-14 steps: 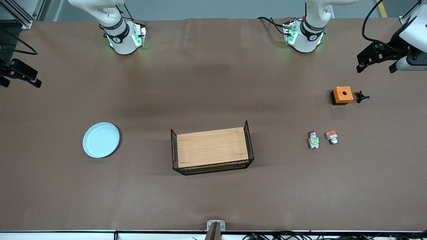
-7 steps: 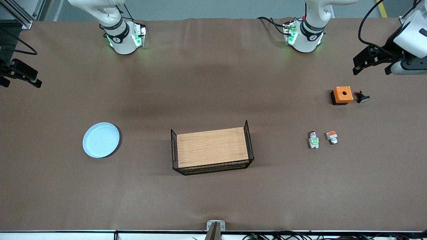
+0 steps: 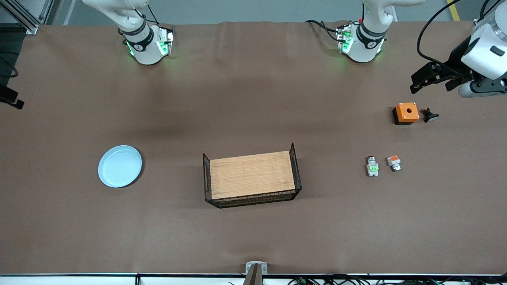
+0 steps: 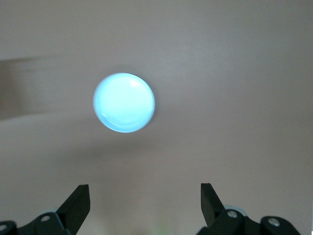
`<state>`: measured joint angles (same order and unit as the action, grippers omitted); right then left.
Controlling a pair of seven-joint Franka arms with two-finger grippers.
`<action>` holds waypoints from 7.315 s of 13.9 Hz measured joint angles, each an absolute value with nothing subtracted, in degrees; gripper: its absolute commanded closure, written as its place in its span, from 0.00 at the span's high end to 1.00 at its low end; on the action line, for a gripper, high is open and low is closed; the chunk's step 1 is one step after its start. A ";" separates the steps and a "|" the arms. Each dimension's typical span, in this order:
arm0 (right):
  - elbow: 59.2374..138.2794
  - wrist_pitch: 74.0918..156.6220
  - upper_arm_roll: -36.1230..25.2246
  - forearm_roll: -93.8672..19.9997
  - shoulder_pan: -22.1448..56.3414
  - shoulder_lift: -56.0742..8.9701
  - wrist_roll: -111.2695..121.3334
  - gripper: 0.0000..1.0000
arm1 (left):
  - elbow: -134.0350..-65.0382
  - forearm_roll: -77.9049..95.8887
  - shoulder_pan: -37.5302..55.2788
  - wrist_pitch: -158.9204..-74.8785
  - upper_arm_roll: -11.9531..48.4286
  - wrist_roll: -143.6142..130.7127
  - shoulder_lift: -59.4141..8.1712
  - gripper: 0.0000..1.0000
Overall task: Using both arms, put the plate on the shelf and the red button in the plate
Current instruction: 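Reach the left gripper to the green button while the right gripper reaches the plate, then grasp the green button with the left gripper while the right gripper grips the plate rim, then lift the blue plate with the right gripper toward the wooden crate, then lower the plate onto the crate while the left gripper carries the button over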
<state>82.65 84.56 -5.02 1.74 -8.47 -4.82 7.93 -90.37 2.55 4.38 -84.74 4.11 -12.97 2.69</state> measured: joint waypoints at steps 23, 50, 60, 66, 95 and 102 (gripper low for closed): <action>107.78 122.23 -4.02 -1.34 -10.33 -19.77 11.50 0.98 | -117.57 -0.09 -1.40 -137.16 4.29 5.06 -21.62 1.00; 114.94 143.15 -4.10 -5.28 -9.24 -30.70 10.42 0.05 | -112.56 -1.26 0.14 -141.49 3.84 3.69 -32.31 0.00; 113.98 140.56 -4.01 -5.41 -8.93 -29.17 10.40 0.04 | -110.18 -1.85 -0.16 -123.89 3.87 2.72 -18.01 0.00; 112.91 120.51 -3.88 -5.44 -7.15 -15.80 7.97 0.04 | -110.06 -1.63 -0.01 -122.71 4.32 2.25 -15.56 0.00; 89.90 104.86 16.11 -3.63 27.80 -12.64 -116.29 0.01 | -89.43 -0.09 1.16 -95.61 9.21 -33.01 -14.23 0.00; 82.04 108.38 14.49 -0.66 27.55 -22.34 -117.33 0.01 | -81.94 7.22 4.70 -92.94 13.05 -73.68 -13.95 0.00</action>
<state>82.04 108.38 14.49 -0.66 27.55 -22.34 -117.33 -81.94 7.22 4.70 -92.94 13.05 -73.68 -13.95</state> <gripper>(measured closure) 0.974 0.590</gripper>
